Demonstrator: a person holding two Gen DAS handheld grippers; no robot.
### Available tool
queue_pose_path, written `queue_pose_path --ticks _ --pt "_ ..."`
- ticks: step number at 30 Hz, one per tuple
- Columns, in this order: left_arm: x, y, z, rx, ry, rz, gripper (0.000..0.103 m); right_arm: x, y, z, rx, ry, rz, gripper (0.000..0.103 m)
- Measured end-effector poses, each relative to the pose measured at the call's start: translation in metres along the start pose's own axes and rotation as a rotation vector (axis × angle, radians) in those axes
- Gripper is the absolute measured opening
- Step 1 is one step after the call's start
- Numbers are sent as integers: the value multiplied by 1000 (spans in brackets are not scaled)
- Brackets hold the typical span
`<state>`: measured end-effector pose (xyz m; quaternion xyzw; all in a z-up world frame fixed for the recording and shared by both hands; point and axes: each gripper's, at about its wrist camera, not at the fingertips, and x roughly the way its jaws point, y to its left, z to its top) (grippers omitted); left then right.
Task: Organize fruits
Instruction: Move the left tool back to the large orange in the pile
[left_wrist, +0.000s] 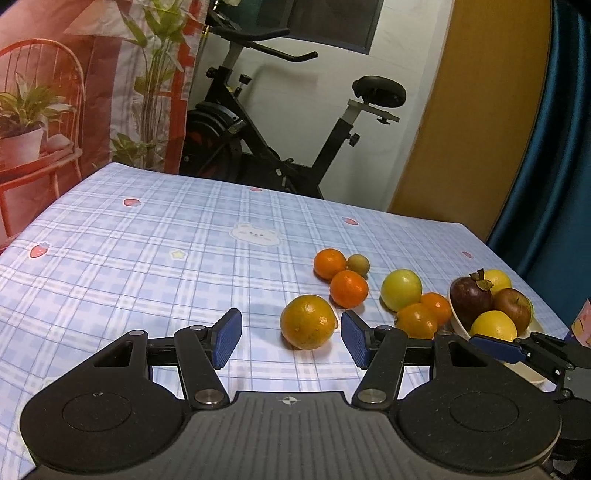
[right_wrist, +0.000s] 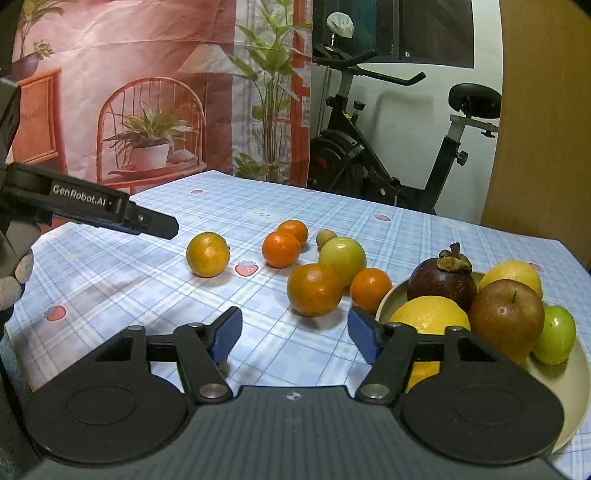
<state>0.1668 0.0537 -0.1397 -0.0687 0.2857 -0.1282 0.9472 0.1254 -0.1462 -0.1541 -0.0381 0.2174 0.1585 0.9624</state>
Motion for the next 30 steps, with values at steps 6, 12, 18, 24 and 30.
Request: queue_pose_path --ticks 6,12,18,24,30 --pt "-1 11 18 -30 18 -43 60 4 0 7 9 14 13 60" --pt "-9 15 54 -24 -36 -61 57 17 -5 30 29 10 33 60" --pt "1 12 71 -19 -80 -75 57 34 -4 50 4 -6 29 60" --pt "20 25 54 -75 -4 -96 57 47 0 52 -31 12 38 58" --pt "39 41 43 -157 90 -175 57 61 18 55 -76 58 119 58"
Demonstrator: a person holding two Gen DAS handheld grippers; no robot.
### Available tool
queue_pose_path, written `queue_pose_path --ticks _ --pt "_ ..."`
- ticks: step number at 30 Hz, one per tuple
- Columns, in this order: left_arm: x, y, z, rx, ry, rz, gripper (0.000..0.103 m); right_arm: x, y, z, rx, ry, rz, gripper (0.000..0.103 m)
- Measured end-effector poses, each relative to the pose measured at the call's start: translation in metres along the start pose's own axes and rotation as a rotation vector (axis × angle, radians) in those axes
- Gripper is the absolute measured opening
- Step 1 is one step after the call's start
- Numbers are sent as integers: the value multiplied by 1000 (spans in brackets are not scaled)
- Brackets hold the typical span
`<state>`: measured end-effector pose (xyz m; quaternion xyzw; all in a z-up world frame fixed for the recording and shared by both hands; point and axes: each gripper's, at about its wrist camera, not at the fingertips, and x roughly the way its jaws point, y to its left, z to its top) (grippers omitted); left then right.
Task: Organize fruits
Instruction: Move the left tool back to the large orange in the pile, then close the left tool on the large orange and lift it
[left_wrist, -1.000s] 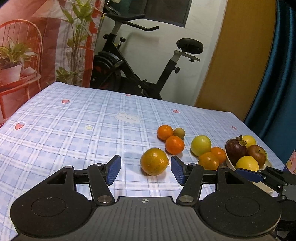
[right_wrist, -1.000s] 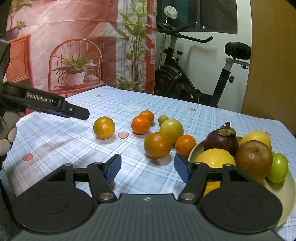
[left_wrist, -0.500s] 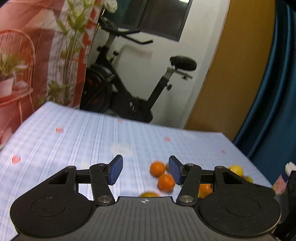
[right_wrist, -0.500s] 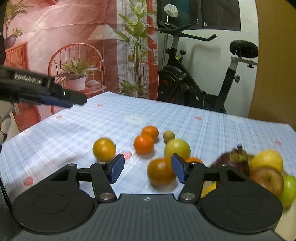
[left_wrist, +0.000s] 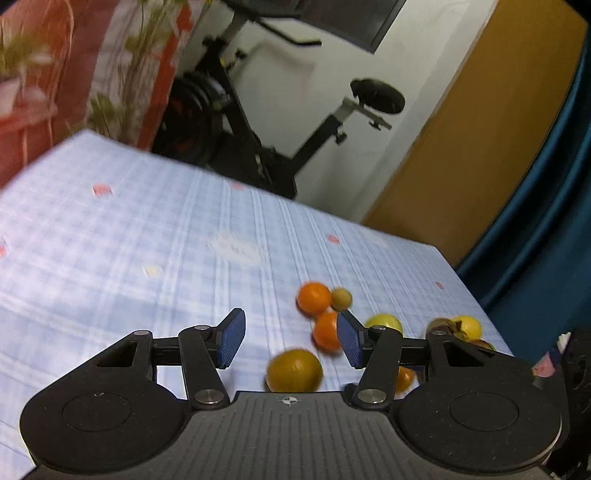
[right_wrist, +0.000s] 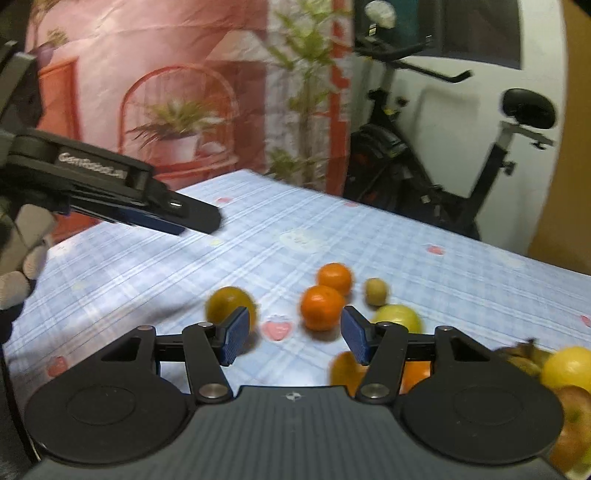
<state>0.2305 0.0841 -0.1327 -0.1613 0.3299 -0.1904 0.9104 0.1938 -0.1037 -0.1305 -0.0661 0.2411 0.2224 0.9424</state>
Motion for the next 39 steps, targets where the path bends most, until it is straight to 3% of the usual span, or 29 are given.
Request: queue_pose_path --ticks 6,11,19,21,23,28,39 --pt "17 10 -14 -48 63 -43 57 26 28 5 -96 78 76 58" --pt "26 12 -22 -76 79 -86 57 48 36 6 -122 142 87 58" --pt "32 14 -28 -98 81 -66 49 63 33 8 -94 184 89 58" --pt "33 14 -29 -94 83 -56 42 64 33 9 -96 189 90 58" --pt "33 14 -29 -96 82 -54 42 67 33 11 -98 190 92 58" --pt "31 13 -30 -90 81 -54 42 67 34 12 -95 185 91 46" --pt "17 -16 -31 -1 39 -59 42 41 22 7 35 127 104 45"
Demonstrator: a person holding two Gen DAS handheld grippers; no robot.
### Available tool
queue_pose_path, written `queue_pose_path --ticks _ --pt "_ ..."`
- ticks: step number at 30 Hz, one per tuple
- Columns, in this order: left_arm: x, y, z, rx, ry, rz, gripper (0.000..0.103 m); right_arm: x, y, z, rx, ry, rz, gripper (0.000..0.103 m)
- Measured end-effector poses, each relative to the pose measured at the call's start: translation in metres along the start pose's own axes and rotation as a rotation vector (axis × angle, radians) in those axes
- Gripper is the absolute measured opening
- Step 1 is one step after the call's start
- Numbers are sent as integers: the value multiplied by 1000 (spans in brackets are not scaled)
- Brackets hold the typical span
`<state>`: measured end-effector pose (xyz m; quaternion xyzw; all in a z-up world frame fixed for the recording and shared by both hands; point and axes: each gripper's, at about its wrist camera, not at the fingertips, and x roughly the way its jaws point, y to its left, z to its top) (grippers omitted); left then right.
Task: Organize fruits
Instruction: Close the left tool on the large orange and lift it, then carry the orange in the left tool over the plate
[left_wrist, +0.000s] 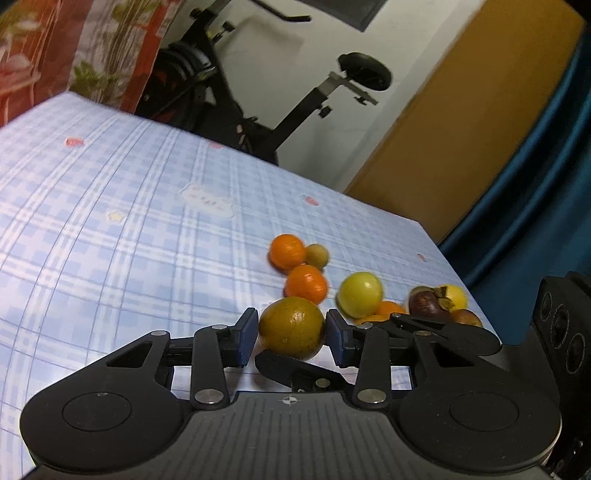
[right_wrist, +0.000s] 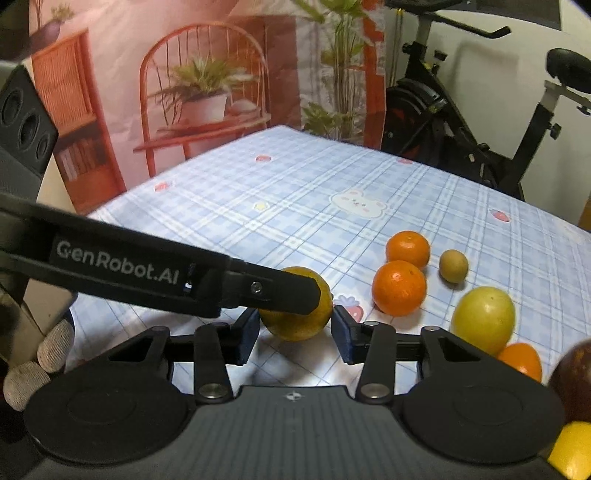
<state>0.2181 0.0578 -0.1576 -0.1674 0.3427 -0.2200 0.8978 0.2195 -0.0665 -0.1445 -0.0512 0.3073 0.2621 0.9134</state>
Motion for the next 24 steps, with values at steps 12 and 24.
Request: queue_pose_path --ticks 12,24 --pt "-7 -92 -4 216 -19 -6 43 -75 -27 -21 120 -153 -24 45" --pt "37 -180 -17 410 61 -111 45 -157 -84 -63 290 -260 -147 46"
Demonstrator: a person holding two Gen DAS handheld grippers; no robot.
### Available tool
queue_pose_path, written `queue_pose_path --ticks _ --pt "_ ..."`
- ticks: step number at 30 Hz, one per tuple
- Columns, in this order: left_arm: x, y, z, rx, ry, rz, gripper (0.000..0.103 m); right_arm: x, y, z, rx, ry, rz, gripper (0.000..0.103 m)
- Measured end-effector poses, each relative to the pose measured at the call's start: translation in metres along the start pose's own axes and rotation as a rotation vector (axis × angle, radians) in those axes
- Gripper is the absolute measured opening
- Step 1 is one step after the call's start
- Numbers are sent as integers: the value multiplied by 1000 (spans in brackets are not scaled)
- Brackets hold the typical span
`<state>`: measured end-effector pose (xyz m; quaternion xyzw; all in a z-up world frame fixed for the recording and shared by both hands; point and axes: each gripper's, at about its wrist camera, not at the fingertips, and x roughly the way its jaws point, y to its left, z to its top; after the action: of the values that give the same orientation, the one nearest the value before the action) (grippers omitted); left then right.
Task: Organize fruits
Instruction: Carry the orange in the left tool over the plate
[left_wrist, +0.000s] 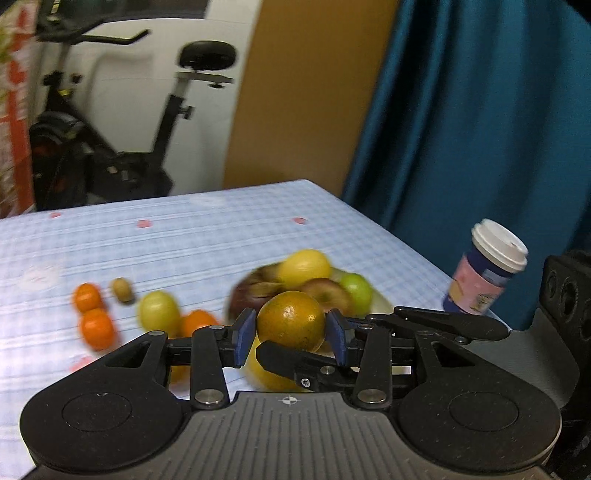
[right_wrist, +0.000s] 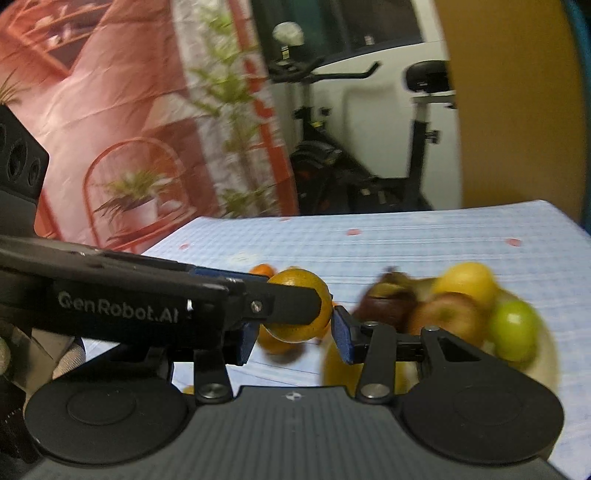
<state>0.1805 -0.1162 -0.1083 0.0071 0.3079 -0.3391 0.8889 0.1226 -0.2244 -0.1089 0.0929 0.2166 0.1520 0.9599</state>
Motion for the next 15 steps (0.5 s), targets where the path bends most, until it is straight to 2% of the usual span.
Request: queue_pose_path --ticks 7,10,15 --pt "35 -36 10 73 50 -56 46 -28 -30 -4 58 -36 -139 46" --pt "52 -44 13 67 107 -70 47 -33 -40 -6 89 -43 -188 46" --pt "69 -60 18 102 137 -91 47 -40 -59 -11 170 -59 -236 46"
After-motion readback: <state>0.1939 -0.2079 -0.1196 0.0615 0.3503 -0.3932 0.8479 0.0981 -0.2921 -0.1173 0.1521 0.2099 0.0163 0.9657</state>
